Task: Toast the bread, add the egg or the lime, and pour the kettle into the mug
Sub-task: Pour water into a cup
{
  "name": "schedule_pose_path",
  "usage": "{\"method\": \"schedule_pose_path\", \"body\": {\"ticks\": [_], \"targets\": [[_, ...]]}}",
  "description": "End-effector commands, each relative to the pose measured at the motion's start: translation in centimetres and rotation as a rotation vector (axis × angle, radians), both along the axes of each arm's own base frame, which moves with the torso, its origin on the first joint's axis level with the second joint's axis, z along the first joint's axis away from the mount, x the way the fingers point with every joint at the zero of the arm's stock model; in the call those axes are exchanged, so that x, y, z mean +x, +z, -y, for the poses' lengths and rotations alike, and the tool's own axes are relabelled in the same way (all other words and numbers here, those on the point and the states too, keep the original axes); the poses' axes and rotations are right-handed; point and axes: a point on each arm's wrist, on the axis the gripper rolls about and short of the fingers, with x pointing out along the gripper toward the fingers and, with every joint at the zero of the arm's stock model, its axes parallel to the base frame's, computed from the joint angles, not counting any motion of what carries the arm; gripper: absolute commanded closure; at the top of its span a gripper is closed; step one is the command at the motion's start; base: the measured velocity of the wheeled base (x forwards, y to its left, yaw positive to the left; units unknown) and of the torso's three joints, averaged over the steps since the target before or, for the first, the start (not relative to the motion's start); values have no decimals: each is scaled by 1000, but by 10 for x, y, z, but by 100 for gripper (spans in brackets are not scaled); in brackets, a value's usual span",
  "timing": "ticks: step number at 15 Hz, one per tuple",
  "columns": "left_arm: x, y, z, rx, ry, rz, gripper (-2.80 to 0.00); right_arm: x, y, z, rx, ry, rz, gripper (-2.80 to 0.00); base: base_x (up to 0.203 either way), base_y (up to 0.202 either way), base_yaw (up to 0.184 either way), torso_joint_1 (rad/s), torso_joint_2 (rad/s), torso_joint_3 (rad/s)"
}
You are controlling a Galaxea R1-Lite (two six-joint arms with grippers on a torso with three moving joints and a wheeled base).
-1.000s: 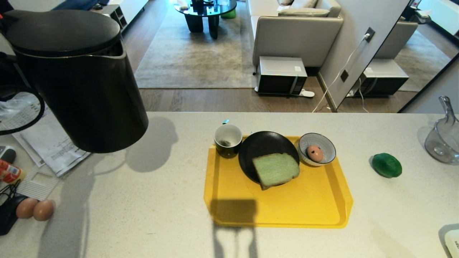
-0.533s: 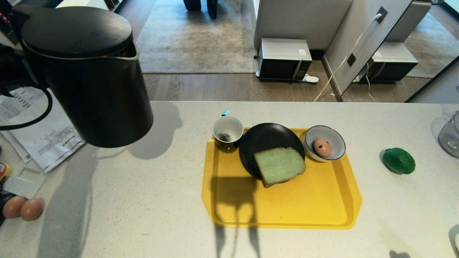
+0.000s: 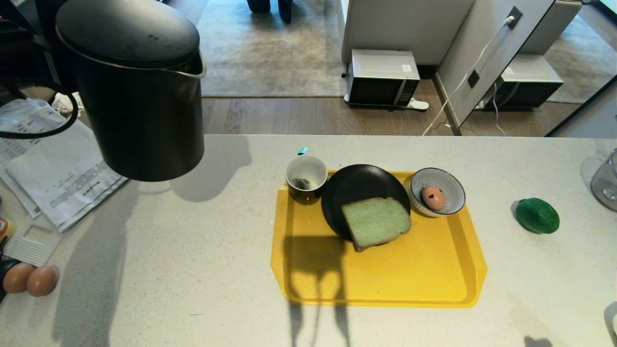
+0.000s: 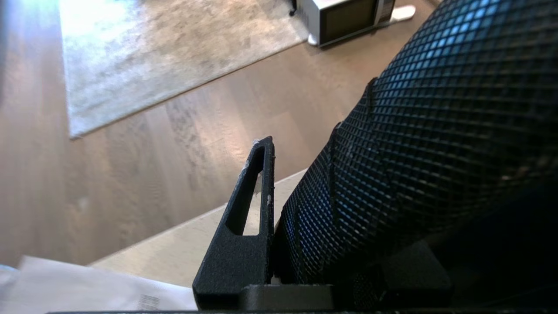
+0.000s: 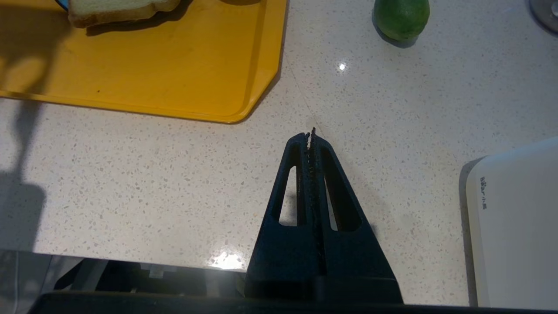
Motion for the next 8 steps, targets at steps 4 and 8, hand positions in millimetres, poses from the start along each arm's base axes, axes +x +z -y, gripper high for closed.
{"method": "schedule_pose_path", "body": {"ticks": [4, 8], "targets": [[48, -6, 13, 145, 100, -19, 0, 0, 0, 0, -1, 1, -1, 0, 0, 0, 0, 0, 0, 0], [83, -15, 31, 242, 153, -12, 0, 0, 0, 0, -1, 1, -1, 0, 0, 0, 0, 0, 0, 0]]}}
